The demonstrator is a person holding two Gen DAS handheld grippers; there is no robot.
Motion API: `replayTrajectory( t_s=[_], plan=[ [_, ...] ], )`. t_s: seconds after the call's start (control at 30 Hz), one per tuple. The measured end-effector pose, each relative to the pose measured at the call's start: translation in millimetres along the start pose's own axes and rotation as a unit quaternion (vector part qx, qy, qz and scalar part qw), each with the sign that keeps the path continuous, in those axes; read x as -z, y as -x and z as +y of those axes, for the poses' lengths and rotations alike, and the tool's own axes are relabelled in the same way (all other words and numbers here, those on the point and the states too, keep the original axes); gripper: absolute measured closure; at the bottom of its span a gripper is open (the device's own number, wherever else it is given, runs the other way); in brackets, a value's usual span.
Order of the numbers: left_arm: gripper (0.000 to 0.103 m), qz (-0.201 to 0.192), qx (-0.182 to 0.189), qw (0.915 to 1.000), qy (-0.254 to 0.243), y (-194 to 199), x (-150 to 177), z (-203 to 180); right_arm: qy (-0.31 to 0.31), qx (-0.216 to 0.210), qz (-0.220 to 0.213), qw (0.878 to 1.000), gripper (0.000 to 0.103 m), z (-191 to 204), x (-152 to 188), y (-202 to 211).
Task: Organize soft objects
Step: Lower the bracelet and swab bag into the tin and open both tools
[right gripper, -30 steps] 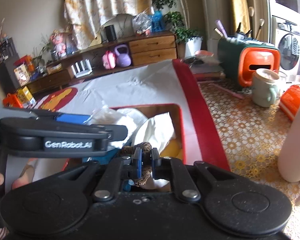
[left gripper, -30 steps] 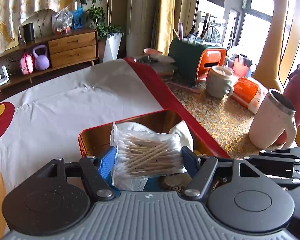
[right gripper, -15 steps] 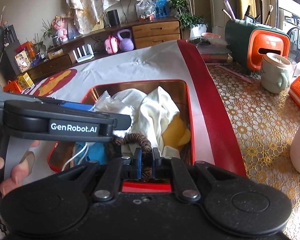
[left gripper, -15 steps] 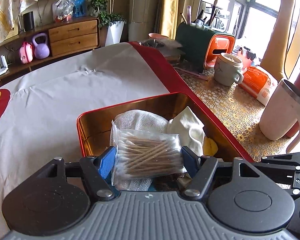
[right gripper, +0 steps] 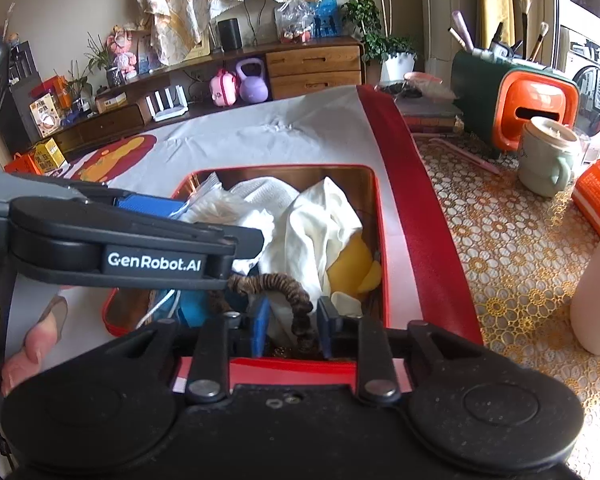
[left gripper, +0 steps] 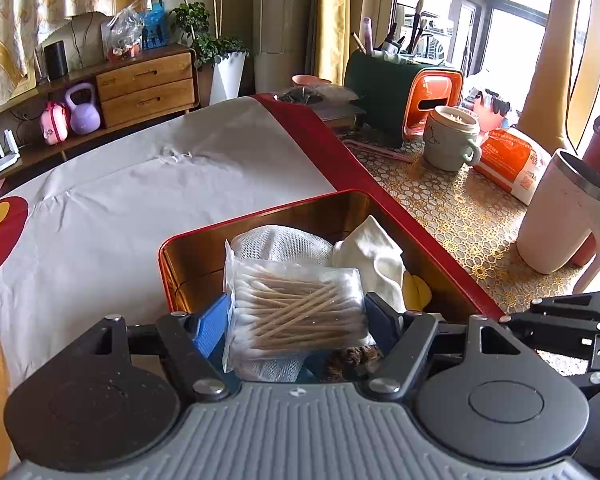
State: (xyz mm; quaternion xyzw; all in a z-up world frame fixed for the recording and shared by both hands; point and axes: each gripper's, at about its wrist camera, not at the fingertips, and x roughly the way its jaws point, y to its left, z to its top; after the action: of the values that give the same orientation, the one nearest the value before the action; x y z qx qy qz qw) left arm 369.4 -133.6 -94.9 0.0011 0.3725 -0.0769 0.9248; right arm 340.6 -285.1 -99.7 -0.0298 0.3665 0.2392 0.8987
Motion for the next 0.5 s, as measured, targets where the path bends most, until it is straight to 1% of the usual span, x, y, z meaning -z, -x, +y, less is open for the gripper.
replayTrajectory(
  t_s=[0.17,0.4,0.43,0.5],
  plan=[
    [0.030,-0.009,0.002,0.9999,0.008,14,0,1,-0.007,0.001,-0.010,1.000,0.066,-1,-2,12],
    [0.030,-0.029,0.006,0.9995,0.012,38,-1,-1,-0.013,0.002,-0.024,1.000,0.059,0,-4,32],
    [0.029,-0.031,0.007,0.9994,0.012,41,-1,-2,-0.016,-0.001,-0.026,1.000,0.057,0,-4,35],
    [0.025,-0.037,0.008,0.9992,0.014,49,-1,-2,-0.017,-0.003,-0.029,0.999,0.054,1,-4,41]
  ],
)
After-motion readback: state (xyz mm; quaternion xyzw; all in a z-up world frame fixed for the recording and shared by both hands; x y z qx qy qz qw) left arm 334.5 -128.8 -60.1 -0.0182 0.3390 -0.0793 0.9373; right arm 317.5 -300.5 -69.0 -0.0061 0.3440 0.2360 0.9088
